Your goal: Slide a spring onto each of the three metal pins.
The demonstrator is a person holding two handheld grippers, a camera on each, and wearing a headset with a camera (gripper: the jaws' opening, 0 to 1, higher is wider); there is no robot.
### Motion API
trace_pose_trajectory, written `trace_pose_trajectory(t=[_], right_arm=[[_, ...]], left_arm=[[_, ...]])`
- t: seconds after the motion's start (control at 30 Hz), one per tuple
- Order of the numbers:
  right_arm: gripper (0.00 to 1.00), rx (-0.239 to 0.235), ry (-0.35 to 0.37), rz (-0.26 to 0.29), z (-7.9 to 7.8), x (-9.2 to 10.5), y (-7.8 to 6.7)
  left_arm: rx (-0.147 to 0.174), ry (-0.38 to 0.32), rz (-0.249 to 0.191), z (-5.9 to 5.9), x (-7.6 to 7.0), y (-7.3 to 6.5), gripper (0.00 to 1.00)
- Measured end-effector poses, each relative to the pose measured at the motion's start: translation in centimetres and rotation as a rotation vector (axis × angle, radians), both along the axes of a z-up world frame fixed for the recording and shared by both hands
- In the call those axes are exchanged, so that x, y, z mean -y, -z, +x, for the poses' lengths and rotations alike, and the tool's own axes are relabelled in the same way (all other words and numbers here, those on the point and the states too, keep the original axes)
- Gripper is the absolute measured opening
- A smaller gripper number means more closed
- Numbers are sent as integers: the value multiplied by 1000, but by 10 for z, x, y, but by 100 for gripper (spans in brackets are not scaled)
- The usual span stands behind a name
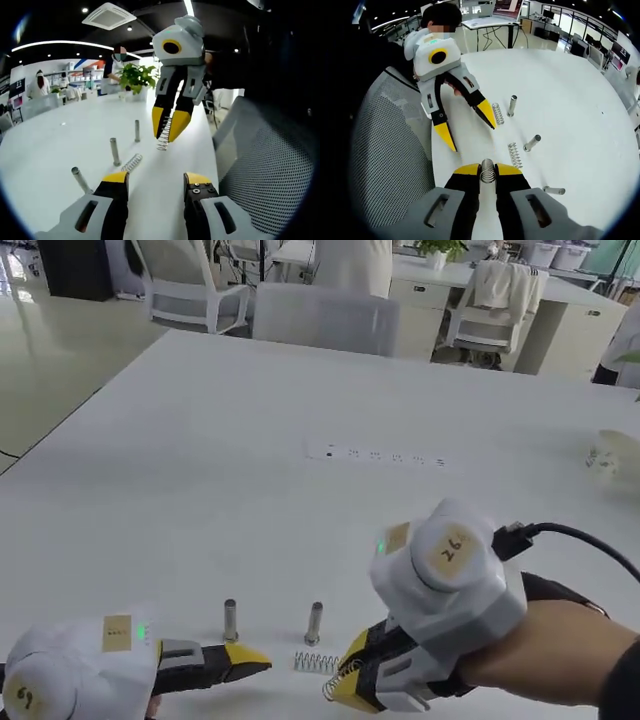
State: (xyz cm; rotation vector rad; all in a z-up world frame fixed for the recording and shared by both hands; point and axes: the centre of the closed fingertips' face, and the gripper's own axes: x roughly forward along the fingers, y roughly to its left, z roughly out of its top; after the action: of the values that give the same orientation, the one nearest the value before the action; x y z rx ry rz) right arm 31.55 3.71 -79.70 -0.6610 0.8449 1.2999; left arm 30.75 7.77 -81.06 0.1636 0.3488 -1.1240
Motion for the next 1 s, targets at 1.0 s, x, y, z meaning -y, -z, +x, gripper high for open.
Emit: trace_pose_trajectory(t=[1.0], right_arm=[[9, 62, 119, -34, 48, 56, -29]], left_arm=[[19, -212, -24, 11, -44, -4, 64]])
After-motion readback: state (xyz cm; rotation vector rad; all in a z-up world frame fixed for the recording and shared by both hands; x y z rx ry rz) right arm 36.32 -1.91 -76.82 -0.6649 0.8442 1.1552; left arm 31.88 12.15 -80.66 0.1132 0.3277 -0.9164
